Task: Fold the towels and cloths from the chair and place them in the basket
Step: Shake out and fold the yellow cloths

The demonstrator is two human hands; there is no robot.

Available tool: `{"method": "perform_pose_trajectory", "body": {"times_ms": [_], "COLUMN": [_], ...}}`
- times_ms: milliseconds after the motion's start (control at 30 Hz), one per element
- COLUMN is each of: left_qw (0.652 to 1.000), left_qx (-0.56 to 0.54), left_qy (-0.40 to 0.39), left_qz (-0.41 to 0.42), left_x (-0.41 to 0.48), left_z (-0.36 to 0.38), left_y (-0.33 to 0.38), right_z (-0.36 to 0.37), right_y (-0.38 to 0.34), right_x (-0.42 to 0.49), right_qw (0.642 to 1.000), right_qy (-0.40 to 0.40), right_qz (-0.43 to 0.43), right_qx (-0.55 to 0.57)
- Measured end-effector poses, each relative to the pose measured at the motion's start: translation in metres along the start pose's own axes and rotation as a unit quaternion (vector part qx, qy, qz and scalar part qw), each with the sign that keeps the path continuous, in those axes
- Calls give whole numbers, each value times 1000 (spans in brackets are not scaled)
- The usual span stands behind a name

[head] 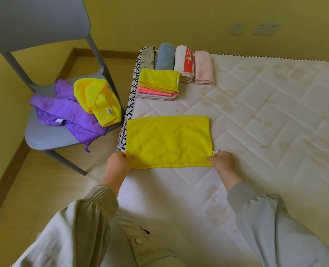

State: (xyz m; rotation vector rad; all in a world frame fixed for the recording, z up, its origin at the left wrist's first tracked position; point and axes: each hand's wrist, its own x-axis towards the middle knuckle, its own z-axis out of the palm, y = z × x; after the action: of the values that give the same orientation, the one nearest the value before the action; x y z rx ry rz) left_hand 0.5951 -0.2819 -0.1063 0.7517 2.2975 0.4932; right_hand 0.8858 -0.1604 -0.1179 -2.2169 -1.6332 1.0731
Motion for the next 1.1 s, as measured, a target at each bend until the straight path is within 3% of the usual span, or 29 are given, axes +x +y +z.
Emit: {"method": "perform_pose_trajectory", "body": {"times_ms": [300, 433, 633, 800, 867, 1000, 1033, 1100], "left_qw": [995, 997, 1000, 987, 976, 915, 925, 983], "left_qx": [9, -26, 21, -137, -179, -331, -306, -133], "left_qy": [95, 65, -3, -61, -86, -163, -163, -105], "left_qz": [28, 30, 6, -57, -89, -166, -154, -66], "left_x": [-3, -4, 0, 1, 2, -5, -9, -14], "left_z": [-9, -7, -4, -4, -2, 2, 2, 2], "left_y": [-3, -7, -18, -2, 2, 5, 3, -2], "right_z": [-15, -15, -5, -4, -6, -18, -20, -18], "right_y": [4, 7, 11, 2, -4, -1, 2, 9], "right_x": [1, -3, -7, -8, -8, -10, -14, -22], "right_qw": [993, 993, 1000, 993, 995, 995, 996, 997], "right_qy": [2, -2, 23, 8, -2, 35, 41, 74], "right_qz": [42, 56, 10, 28, 41, 64, 53, 21], "right_qx": [107, 100, 10, 110, 95, 73, 56, -29]}}
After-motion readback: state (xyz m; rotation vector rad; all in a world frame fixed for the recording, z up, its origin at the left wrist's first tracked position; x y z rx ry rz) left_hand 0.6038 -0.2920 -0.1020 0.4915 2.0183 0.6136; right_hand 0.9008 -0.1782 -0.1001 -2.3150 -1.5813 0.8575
